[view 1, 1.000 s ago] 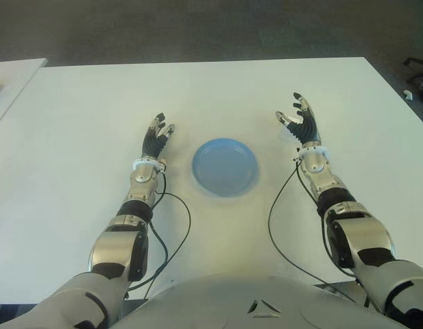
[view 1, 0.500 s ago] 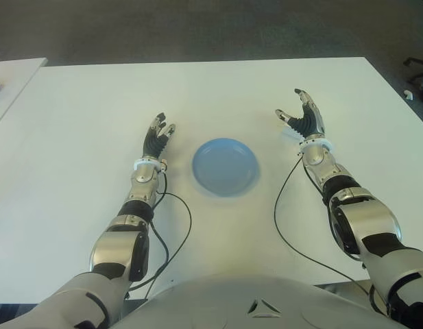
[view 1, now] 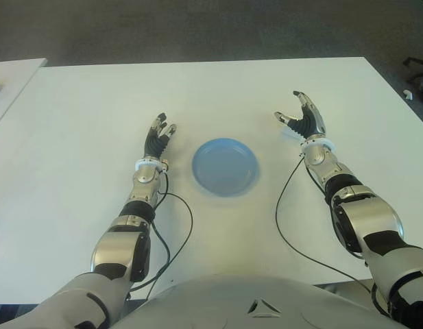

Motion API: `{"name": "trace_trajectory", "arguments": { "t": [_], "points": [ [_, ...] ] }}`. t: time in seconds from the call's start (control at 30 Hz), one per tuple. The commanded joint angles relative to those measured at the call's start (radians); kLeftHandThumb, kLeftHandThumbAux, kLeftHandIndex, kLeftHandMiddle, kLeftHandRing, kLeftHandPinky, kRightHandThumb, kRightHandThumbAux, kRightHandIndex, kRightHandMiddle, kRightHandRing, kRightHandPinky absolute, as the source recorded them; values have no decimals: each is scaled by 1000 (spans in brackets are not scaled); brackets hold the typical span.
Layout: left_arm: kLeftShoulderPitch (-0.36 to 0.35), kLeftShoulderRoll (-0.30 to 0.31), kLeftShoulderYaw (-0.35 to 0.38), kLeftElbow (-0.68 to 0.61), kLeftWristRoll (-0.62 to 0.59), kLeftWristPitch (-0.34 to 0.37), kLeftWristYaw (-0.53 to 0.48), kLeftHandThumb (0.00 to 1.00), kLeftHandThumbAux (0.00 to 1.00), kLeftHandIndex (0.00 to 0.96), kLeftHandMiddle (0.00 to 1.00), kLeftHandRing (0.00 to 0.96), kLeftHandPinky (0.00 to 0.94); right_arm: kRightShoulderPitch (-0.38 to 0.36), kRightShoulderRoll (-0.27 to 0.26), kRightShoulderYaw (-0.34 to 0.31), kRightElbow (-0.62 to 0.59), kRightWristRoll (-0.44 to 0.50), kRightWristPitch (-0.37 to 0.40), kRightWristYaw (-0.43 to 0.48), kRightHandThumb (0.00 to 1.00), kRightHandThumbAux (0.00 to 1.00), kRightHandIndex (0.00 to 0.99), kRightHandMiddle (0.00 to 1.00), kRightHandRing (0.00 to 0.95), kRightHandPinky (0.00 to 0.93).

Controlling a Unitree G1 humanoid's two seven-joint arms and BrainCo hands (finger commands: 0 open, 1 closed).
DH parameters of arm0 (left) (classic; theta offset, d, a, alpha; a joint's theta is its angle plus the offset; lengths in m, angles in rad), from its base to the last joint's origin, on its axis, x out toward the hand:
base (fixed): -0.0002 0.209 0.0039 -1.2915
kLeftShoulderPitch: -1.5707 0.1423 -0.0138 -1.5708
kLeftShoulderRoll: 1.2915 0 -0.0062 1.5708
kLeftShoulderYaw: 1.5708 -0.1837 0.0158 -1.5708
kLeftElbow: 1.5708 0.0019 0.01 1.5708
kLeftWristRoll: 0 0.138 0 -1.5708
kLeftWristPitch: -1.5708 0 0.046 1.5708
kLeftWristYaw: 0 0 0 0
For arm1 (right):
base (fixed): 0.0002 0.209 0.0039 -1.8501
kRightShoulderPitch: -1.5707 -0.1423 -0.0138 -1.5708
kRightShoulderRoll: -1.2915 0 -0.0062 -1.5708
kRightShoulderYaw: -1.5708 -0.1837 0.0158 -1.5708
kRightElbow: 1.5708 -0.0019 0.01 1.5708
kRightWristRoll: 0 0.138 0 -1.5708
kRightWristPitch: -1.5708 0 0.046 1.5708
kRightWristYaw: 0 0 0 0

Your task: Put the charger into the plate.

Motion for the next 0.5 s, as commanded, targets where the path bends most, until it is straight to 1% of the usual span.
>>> {"name": "trace_trajectory", "arguments": {
  "t": [0.03, 0.2, 0.23, 0.37, 0.4, 0.43, 0.5],
  "points": [
    [44, -18, -10, 28, 5, 40, -3, 213, 565, 0, 0, 0, 1, -43, -3, 3, 38, 1, 59, 31, 485, 484, 9, 70, 92, 141],
    [50, -17, -11, 21, 2, 39, -13, 206, 563, 0, 0, 0, 0, -43, -11, 41, 46, -40, 66, 12, 474, 482, 6, 72, 97, 135],
    [52, -17, -11, 19, 1, 39, -16, 206, 563, 0, 0, 0, 0, -42, -16, 59, 48, -58, 65, 6, 473, 481, 5, 71, 97, 134],
    [61, -15, -10, 6, -7, 46, -32, 201, 561, 0, 0, 0, 0, -33, -44, 131, 61, -129, 69, 5, 411, 455, 1, 46, 57, 51],
    [63, -15, -10, 1, -9, 48, -35, 198, 562, 0, 0, 0, 0, -31, -52, 147, 66, -144, 72, 9, 387, 433, 0, 31, 36, 32],
    [69, -16, -9, -7, -12, 48, -43, 197, 563, 0, 0, 0, 0, -28, -63, 169, 73, -165, 80, 16, 378, 425, 0, 26, 29, 26],
    [77, -16, -9, -18, -16, 48, -52, 192, 565, 0, 0, 0, 0, -27, -72, 191, 80, -186, 88, 23, 352, 381, 0, 10, 11, 10]
  ]
}}
